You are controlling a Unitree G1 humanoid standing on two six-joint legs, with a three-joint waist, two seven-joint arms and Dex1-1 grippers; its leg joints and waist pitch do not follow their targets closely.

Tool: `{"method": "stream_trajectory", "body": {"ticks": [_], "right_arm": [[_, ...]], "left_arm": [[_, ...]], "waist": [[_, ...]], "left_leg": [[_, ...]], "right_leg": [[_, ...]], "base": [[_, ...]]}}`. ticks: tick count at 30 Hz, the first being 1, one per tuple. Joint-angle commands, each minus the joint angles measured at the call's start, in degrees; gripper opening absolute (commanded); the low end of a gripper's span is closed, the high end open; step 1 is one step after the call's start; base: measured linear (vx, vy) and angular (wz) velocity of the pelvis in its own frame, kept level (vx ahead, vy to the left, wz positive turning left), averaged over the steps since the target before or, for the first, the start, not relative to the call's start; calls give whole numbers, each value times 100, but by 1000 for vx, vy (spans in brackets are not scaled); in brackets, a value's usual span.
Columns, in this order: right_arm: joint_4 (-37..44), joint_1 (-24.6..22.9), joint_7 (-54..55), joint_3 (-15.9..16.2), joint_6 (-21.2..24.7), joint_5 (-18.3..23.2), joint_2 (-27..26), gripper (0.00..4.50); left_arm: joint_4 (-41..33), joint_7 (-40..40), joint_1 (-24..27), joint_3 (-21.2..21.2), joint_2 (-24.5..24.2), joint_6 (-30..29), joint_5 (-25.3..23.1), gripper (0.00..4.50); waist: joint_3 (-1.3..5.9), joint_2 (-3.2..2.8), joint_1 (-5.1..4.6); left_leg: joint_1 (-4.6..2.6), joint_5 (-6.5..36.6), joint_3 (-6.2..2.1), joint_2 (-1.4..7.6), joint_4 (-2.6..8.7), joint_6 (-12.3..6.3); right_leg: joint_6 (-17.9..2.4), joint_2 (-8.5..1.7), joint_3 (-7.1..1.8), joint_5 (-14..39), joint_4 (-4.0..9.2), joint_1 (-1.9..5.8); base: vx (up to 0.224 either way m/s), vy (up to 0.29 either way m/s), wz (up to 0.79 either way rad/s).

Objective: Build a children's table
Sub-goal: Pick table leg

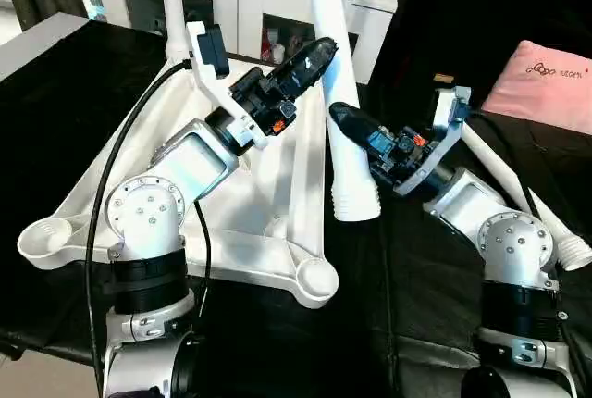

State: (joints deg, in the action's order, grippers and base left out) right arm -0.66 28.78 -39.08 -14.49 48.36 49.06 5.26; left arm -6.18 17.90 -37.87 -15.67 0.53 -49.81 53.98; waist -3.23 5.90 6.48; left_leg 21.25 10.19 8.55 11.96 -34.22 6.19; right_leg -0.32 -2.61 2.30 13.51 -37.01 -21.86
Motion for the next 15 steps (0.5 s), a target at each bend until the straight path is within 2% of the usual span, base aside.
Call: {"method": "stream_trajectory", "body": {"ticks": [1,4,6,7,12,13,15], "right_arm": [[259,0,-45,187,-127,-93,43,184],[173,80,298,391,-744,-761,40,184],[139,123,413,470,-1004,-985,12,184],[139,145,462,570,-1177,-1155,8,184],[212,158,540,879,-1566,-1571,-23,184],[225,160,572,940,-1648,-1648,-54,184],[224,156,590,987,-1726,-1706,-78,184]], "left_arm": [[140,-172,-120,138,52,-9,-142,299],[234,-237,-127,383,-120,266,-625,325],[302,-271,-145,486,-168,418,-854,331],[354,-304,-169,525,-168,527,-972,338],[460,-503,-272,505,-86,745,-1144,343],[486,-513,-290,526,-83,801,-1196,343],[506,-504,-300,549,-83,850,-1242,343]], "waist": [[377,-57,2],[374,-82,1],[368,-79,-13],[368,-57,-20],[378,-60,-24],[377,-44,-24],[372,-53,-30]], "left_leg": [[-59,116,57,70,375,184],[-63,166,47,85,387,244],[-75,230,49,85,395,276],[-68,234,51,81,392,288],[-64,141,50,75,379,259],[-62,139,53,71,378,250],[-67,185,54,70,380,226]], "right_leg": [[-783,-400,-230,-601,394,344],[-659,-416,-229,-414,413,333],[-553,-413,-234,-236,433,314],[-539,-408,-237,-221,432,318],[-643,-398,-237,-597,389,327],[-644,-397,-238,-607,391,329],[-637,-400,-241,-529,394,323]], "base": [[0,0,0],[0,0,0],[0,0,0],[0,0,0],[0,0,0],[0,0,0],[0,0,0]]}}
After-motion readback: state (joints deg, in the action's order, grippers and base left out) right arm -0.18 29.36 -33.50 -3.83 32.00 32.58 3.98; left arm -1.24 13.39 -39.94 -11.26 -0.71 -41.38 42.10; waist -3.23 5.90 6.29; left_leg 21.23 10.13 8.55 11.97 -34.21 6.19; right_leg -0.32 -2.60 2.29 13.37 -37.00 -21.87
